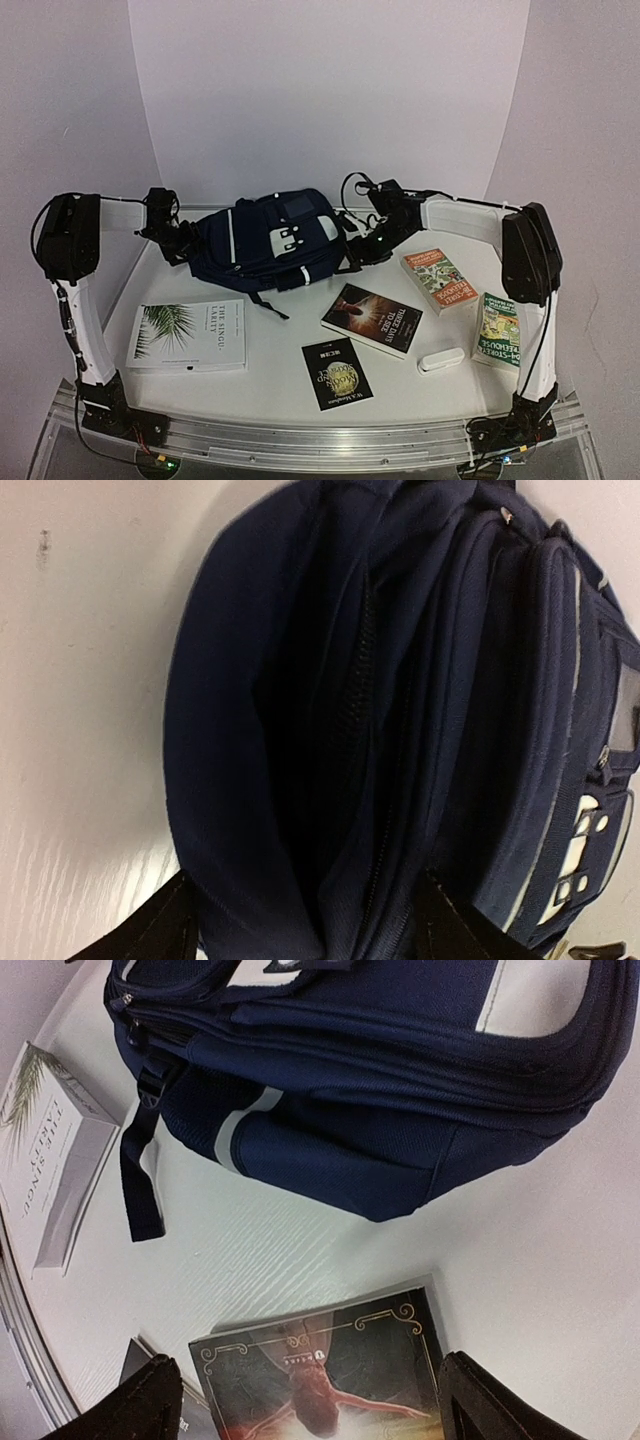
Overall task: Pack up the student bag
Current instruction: Unzip the student bag at the center of the board.
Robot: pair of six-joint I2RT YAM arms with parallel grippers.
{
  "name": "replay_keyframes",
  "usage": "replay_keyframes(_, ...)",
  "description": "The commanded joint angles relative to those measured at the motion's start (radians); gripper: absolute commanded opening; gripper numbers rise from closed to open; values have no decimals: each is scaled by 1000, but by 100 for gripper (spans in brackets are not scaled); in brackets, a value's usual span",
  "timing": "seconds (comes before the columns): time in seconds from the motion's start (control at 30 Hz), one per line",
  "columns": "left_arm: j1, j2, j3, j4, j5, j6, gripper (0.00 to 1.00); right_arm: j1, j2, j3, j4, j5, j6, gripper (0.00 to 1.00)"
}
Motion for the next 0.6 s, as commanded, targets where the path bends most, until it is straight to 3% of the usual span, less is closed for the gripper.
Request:
replay_keyframes(0.0, -4, 15, 27, 70, 101, 14, 56, 7, 89, 89, 2, 17, 29, 89)
replay_keyframes(0.2, -10, -109, -115, 168, 180, -23, 4, 7, 189, 187, 2, 42, 53, 89)
replay_keyframes(0.57, -86, -363, -203, 292, 292, -139, 0, 7, 202, 278, 0, 94, 30, 88)
